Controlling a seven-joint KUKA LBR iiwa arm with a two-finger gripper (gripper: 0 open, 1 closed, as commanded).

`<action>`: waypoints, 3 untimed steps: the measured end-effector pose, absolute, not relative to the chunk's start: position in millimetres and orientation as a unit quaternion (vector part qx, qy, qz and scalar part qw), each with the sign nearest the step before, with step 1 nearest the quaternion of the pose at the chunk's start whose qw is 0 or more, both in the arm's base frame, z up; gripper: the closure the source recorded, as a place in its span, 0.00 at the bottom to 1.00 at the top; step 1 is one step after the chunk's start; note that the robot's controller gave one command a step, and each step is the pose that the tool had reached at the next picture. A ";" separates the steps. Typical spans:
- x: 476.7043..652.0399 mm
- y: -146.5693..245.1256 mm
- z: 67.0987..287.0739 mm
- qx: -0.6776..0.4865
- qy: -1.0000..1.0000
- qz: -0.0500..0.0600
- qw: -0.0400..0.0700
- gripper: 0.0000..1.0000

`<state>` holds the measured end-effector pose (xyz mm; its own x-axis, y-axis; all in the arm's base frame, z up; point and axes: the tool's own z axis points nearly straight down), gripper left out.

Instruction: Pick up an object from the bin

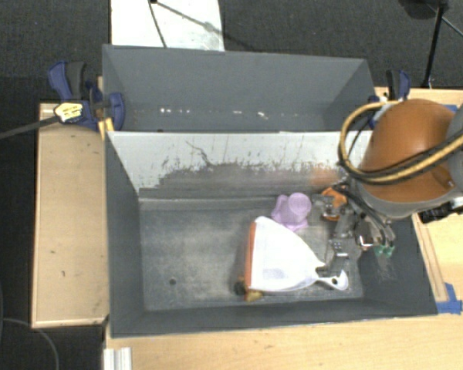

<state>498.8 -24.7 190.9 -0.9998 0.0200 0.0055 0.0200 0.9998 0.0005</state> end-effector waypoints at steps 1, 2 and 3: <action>500.6 -24.7 194.9 -0.009 -1.000 0.000 -0.001 0.00; 486.4 -54.5 113.7 0.003 -1.000 0.000 -0.004 0.00; 484.5 -68.1 116.8 0.021 -1.000 0.000 0.000 0.00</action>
Offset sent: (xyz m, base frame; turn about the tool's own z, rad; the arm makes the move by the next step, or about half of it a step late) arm -0.0218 -0.0446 -0.1209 -0.0293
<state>484.5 -68.1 116.8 -0.9991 -0.0418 0.0000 -0.0418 0.9991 0.0003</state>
